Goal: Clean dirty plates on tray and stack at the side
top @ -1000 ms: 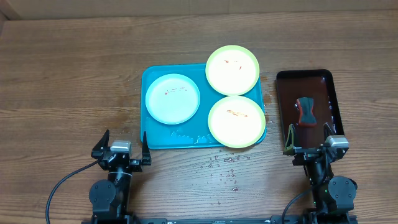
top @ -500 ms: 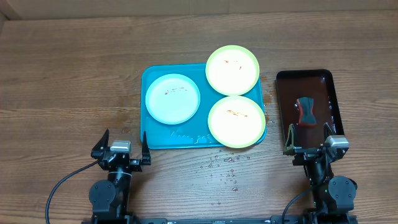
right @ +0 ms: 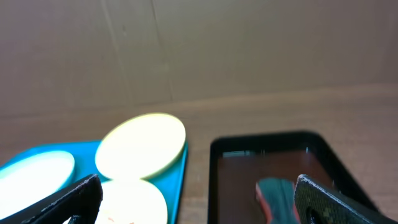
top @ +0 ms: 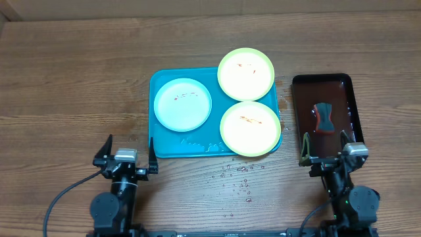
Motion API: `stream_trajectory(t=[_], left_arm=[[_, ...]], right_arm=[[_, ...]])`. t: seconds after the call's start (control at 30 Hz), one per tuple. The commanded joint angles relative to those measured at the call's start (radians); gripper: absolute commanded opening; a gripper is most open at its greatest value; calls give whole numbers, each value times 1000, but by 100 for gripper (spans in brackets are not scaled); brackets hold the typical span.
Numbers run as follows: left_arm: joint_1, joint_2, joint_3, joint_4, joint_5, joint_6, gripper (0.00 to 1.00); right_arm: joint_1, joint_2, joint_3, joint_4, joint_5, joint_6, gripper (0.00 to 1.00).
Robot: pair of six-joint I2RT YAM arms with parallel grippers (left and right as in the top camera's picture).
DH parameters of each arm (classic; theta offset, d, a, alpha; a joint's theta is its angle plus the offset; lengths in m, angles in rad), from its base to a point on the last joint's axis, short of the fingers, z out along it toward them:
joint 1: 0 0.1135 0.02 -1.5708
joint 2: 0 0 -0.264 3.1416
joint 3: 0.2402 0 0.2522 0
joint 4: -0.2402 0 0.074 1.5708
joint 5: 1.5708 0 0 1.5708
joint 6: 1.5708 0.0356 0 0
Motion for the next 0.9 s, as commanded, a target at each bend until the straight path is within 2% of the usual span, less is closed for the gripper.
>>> stream_trajectory(t=[0.0,0.2,0.43,0.7,0.87], left_arm=[[5,73,126,-14,31,23,100],[5,321,390,-163,38,23,100],[5,654,720,-369,57,23,100],[5,1040,1118,-712,60,24,100],[5,1190,1229,-776,63,42,100]], right_arm=[[6,-10,92,-11,-6,3,100],[6,79,253,-103,-6,3,100],[6,317,510,-238,-6,3,100],[5,681,897,-555,-6,3,100],[4,947,1178,-831,-6,-1,100]])
